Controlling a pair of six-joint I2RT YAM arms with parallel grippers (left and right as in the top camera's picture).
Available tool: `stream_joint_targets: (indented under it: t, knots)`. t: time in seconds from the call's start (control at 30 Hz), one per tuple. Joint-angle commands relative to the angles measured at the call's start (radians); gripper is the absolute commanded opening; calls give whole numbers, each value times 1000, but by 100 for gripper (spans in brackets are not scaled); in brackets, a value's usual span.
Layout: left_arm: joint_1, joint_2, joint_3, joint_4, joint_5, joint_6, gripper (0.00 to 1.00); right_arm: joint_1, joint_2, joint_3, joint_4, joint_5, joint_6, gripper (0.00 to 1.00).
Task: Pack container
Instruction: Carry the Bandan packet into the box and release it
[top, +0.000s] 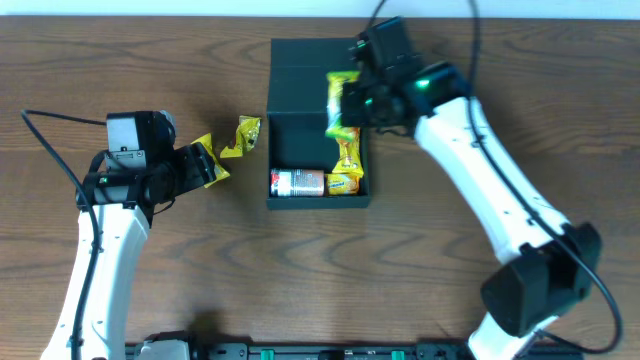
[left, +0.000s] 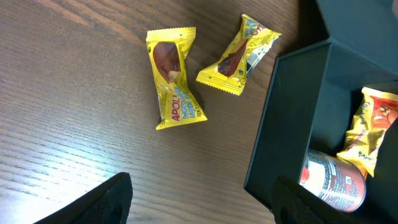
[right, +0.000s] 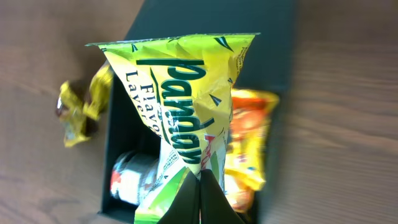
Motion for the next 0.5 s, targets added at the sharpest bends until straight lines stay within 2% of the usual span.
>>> stream_joint_targets:
  t: [0.0, 0.2, 0.47]
  knots:
    - [4, -7, -6, -5, -6, 18, 73, 33, 74, 10, 16, 7, 50, 1]
    - [4, -7, -6, -10, -6, 18, 73, 58, 177, 10, 38, 16, 116, 2]
    - [4, -7, -6, -11, -6, 18, 73, 58, 245, 10, 14, 23, 117, 2]
